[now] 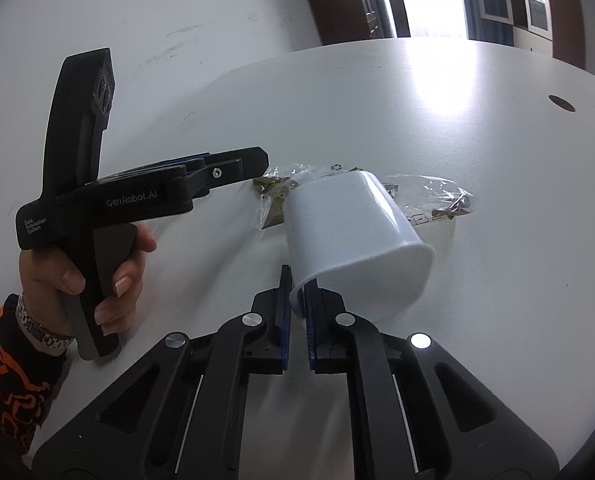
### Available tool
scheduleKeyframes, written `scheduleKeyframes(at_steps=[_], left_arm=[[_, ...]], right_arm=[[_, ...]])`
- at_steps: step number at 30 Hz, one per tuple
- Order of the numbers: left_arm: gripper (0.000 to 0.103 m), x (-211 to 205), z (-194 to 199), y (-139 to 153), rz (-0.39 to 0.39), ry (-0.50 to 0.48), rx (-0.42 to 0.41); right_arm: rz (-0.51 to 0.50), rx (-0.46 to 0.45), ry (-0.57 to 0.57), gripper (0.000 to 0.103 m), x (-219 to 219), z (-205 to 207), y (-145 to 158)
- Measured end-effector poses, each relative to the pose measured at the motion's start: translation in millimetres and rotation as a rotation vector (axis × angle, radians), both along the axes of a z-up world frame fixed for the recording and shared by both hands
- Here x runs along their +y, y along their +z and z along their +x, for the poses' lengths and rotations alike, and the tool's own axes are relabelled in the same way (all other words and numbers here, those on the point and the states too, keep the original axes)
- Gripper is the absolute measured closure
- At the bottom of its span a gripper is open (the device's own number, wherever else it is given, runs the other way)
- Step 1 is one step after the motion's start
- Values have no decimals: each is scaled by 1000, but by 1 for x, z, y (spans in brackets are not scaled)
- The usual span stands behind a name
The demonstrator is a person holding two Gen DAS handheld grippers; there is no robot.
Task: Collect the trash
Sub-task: 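Grasp the white cup rim with the right tool while the left tool grasps the clear bag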
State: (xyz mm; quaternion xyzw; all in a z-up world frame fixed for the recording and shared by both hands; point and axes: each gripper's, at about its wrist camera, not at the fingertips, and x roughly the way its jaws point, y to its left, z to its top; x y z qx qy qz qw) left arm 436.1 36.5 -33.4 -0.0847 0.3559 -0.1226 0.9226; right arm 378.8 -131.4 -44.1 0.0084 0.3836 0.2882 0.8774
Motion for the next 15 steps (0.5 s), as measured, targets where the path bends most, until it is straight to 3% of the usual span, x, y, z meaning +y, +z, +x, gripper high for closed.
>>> scheduleKeyframes(at_steps=[2, 5, 9, 11, 15], left_arm=[[8, 1, 6, -5, -7, 39, 44], [8, -10, 14, -11, 43, 71, 67], [8, -19, 21, -12, 43, 69, 85], [8, -18, 30, -20, 19, 93, 142], [9, -32, 35, -23, 117, 77, 161]], right_arm=[[1, -14, -35, 99, -2, -4, 3], [-21, -54, -67, 101, -2, -14, 9], [-29, -56, -83, 101, -4, -18, 12], [-28, -62, -88, 101, -2, -19, 14], [-40, -60, -90, 101, 3, -20, 10]])
